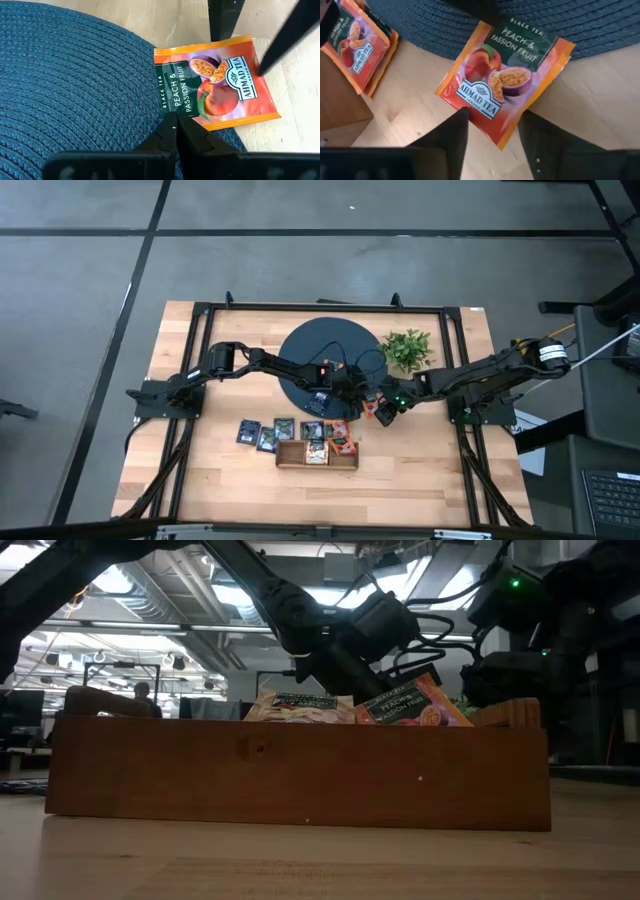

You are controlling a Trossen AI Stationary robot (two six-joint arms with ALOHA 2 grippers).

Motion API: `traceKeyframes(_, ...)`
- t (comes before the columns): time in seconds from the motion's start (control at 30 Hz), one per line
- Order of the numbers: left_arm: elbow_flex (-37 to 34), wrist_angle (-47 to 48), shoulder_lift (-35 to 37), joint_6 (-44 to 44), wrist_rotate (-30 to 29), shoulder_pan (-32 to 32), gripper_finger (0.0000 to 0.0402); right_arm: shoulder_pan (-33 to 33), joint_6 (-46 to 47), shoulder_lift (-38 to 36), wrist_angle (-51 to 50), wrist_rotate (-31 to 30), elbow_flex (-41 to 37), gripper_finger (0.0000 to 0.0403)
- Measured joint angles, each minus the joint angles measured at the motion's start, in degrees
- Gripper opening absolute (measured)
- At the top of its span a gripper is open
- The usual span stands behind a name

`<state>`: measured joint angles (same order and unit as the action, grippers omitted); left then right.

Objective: Pick & Place Tea
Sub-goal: Put the orange tea bag into the right section of the wooden organizer

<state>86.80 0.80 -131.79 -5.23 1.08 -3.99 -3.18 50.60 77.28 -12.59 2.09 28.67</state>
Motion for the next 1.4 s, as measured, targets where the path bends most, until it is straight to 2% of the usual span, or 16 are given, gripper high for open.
traceKeyframes(0.3, 0.0, 0.0, 0.0, -0.2, 0.6, 0.0, 0.0002, 0.0, -0.1, 0.0, 0.0, -0.7, 0.0, 0.0046)
traceKeyframes(0.43, 0.1, -0.1, 0.0, -1.0, 3.6, -0.1, 0.0004, 0.0, -0.8, 0.0, -0.2, -0.5, 0.0, 0.0007)
traceKeyframes(0.73, -0.3, 2.2, 2.4, -3.6, 12.4, 0.1, 0.0016, -0.9, -2.2, -0.1, -3.4, 0.5, 0.0, 0.0005)
traceKeyframes(1.07, -0.2, 5.2, 11.1, -1.0, 11.3, 1.4, 0.0008, -1.6, -4.8, -2.8, -4.8, 0.5, 0.0, 0.0004)
traceKeyframes(1.2, -1.4, 7.4, 15.2, 2.2, 13.0, 1.8, 0.0010, -3.2, -7.7, -6.7, -6.7, -2.8, 0.0, 0.0003)
traceKeyframes(1.4, -8.2, 5.4, 20.6, 1.8, 15.6, 2.0, 0.0012, -8.4, -11.8, -12.6, -9.9, -9.9, 0.0, 0.0002)
